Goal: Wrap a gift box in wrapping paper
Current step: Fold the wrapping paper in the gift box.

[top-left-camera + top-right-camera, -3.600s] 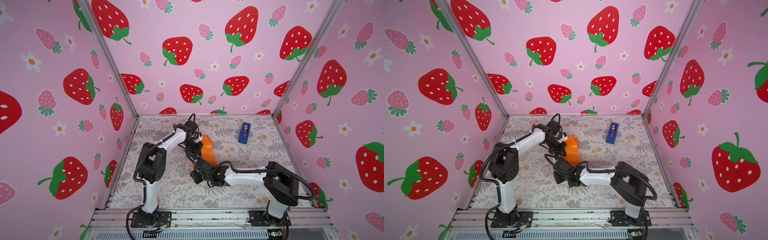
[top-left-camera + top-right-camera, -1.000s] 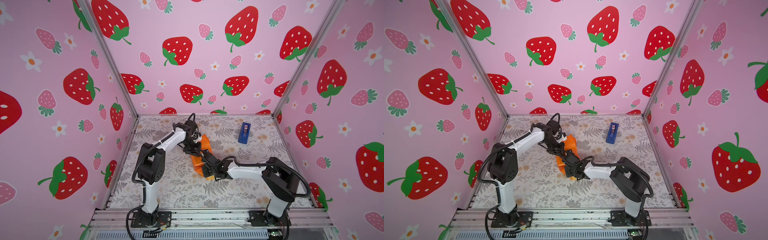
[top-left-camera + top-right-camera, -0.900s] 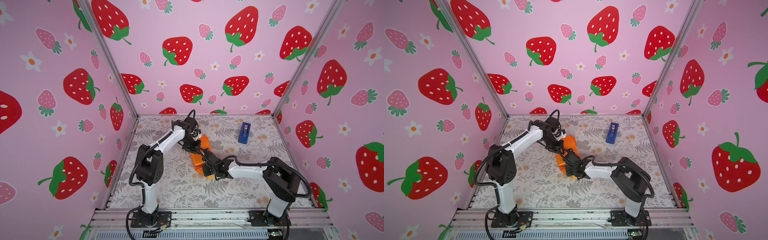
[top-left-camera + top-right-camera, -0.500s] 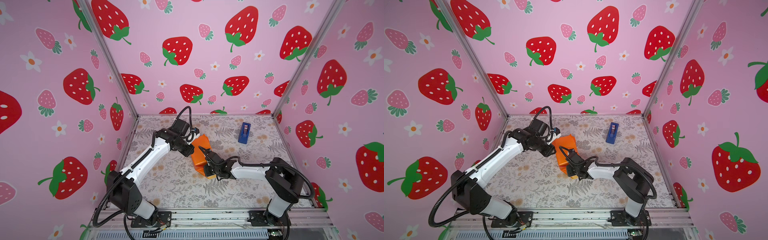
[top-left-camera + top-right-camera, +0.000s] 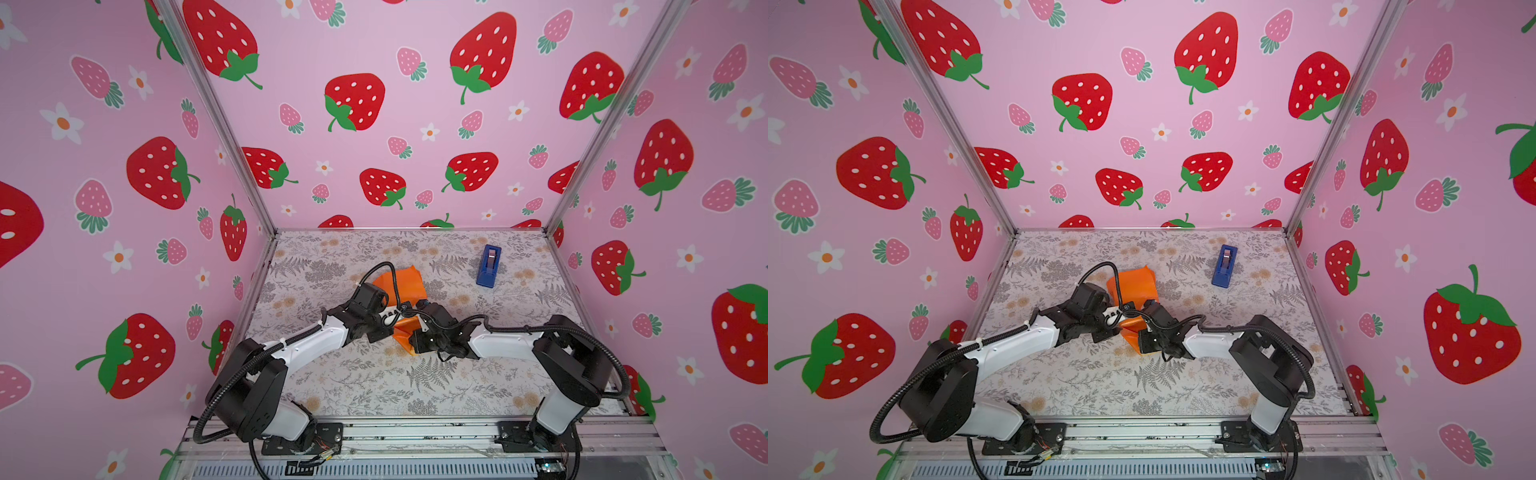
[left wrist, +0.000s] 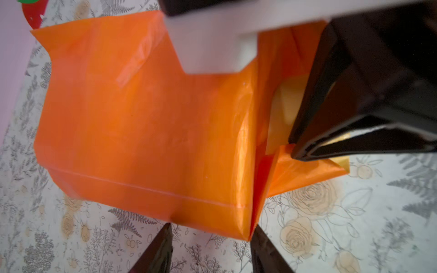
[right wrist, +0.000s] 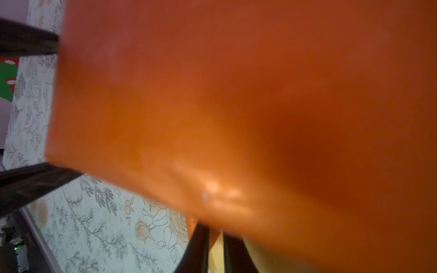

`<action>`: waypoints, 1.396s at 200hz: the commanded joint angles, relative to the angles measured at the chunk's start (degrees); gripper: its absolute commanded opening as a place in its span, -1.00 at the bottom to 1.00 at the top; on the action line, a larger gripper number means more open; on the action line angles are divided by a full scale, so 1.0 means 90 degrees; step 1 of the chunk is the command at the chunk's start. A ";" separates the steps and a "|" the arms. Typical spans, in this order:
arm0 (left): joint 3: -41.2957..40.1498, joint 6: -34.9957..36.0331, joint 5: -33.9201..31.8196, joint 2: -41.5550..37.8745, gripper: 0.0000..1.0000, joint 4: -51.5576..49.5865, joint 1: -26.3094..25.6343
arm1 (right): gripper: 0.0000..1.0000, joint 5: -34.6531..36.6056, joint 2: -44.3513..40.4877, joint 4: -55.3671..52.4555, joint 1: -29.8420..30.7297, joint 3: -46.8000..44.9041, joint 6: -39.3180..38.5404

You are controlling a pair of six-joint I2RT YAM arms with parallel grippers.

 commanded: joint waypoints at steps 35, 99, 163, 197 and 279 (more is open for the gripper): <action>-0.0193 0.0909 0.0313 -0.0145 0.17 0.0658 -0.0224 | -0.62 -0.0253 -0.1503 -0.0286 -0.0396 -0.0580 0.0597; -0.0267 0.0736 -0.0022 0.0046 0.18 0.0866 -0.0235 | -0.85 -0.0612 -0.2560 0.1482 -0.0381 -0.2041 0.1565; -0.0141 0.0657 -0.0053 0.0230 0.09 0.0812 -0.0243 | -1.00 -0.0440 -0.0629 0.2832 0.0026 -0.1223 0.1662; -0.0147 0.0668 -0.0123 0.0238 0.09 0.0781 -0.0233 | -1.00 -0.0122 0.0180 0.3179 0.0104 -0.0981 0.1620; -0.0195 0.0677 -0.0199 0.0238 0.08 0.0672 -0.0231 | -1.00 0.1499 0.0915 0.2852 0.0058 -0.0621 0.1160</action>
